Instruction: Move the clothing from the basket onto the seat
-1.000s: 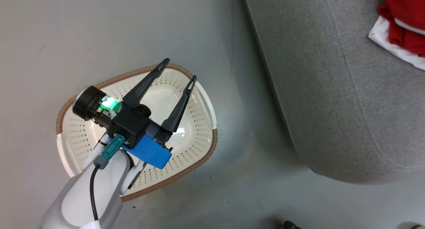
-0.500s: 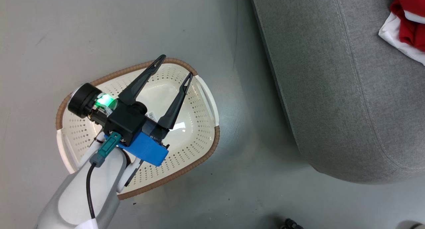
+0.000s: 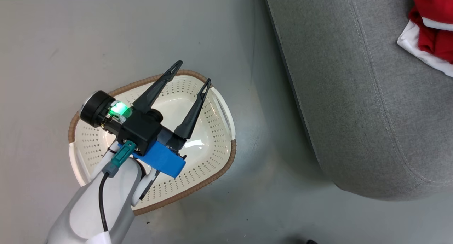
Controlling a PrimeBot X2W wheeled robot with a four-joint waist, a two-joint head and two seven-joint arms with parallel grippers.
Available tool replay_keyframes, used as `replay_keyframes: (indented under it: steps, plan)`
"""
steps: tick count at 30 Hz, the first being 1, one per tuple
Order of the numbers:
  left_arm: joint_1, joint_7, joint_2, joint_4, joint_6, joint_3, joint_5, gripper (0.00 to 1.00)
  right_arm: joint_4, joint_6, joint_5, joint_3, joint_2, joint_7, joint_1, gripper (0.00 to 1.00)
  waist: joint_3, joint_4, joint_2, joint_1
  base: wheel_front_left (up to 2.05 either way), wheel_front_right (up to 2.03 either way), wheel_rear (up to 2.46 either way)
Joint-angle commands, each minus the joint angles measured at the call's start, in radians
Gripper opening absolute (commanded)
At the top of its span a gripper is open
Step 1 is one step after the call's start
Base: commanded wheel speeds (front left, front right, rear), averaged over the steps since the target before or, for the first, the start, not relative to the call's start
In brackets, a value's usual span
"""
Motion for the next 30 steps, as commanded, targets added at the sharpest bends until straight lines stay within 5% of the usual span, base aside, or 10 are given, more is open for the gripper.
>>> replay_keyframes:
  steps: [1, 20, 30]
  plan:
    - [0.003, -0.004, -0.004, 0.003, -0.002, -0.001, -0.008, 1.00, 0.006, 0.000, -0.003, 0.005, -0.012, -0.004, -0.001, 1.00, -0.018, 0.006, 0.0000, 0.0000, 0.00, 0.00, 0.00]
    - [0.161, -0.004, -0.106, 0.069, -0.002, 0.054, -0.057, 1.00, -0.003, 0.000, -0.002, 0.168, -0.032, -0.029, 0.201, 1.00, -0.309, 0.058, 0.0000, 0.0000, 0.00, 0.00, 0.00]
    - [0.308, -0.004, -0.160, 0.086, -0.002, 0.144, -0.064, 1.00, -0.214, 0.000, 0.080, 0.281, 0.037, -0.018, 0.437, 1.00, -0.482, 0.109, 0.0000, 0.0000, 0.00, 0.00, 0.00]
